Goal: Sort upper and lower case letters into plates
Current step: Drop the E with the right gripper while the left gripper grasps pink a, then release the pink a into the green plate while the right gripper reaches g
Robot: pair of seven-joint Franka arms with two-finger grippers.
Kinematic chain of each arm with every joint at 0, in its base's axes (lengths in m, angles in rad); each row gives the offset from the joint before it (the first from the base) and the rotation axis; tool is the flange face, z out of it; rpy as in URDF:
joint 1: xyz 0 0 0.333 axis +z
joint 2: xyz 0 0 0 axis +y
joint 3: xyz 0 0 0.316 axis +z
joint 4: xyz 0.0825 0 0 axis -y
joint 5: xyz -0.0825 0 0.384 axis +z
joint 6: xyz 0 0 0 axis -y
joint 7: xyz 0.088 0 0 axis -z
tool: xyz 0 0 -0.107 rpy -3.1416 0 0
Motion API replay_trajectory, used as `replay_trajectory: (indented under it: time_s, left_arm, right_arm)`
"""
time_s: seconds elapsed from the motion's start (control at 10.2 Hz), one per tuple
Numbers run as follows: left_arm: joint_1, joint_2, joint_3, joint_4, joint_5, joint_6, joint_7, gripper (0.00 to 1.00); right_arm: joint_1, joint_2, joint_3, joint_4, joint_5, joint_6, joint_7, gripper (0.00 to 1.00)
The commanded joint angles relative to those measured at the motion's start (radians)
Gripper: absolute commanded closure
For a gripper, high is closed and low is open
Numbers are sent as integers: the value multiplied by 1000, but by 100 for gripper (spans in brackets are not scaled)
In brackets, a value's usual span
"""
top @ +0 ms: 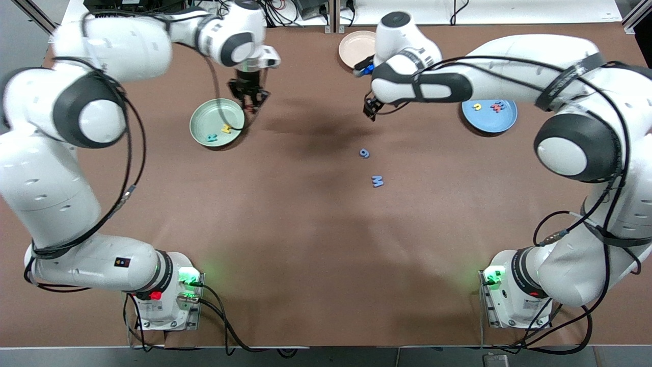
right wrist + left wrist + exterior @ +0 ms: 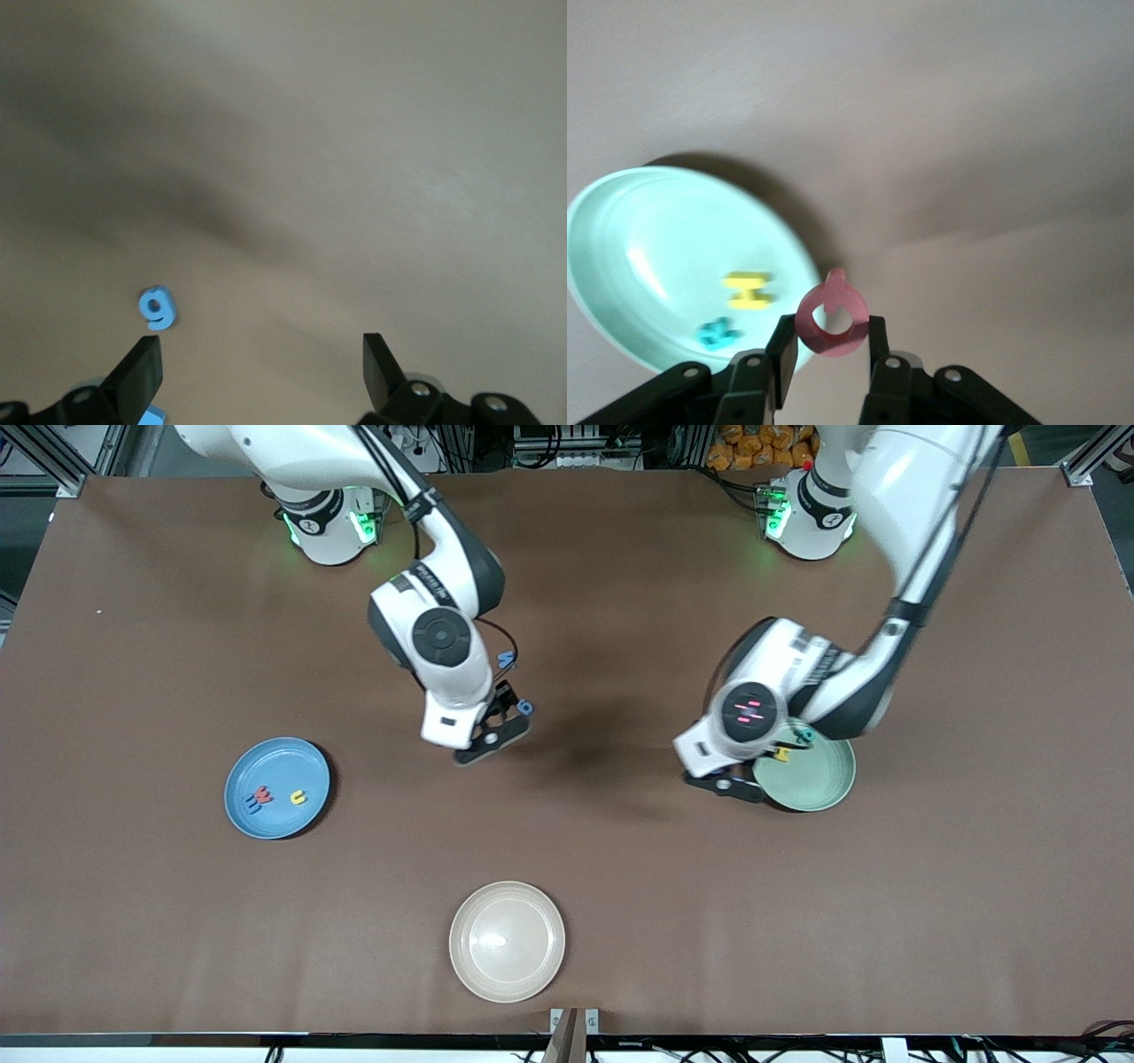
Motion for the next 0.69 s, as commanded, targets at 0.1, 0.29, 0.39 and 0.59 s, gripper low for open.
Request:
replay_trajectory:
  time_s: [0.1,0.29,0.39,0.59]
  left_arm:
    - [154,-120,-13,-262,-20,177,187,87]
    - [241,-118,-13,-321,-22,268,291,86]
    - [269,-114,-26,-321,-24,268,317,86]
    - [273,-110,-30,-317,-24,270,333,86]
  right_arm:
    - [66,100,-10,-7,-8,131,-170,0]
    - [65,146,-10,-16,-39,190,-256,0]
    - [69,144,-10,-47,-39,218,-278,0]
    - [99,119,-10,-111,-39,247,-278,0]
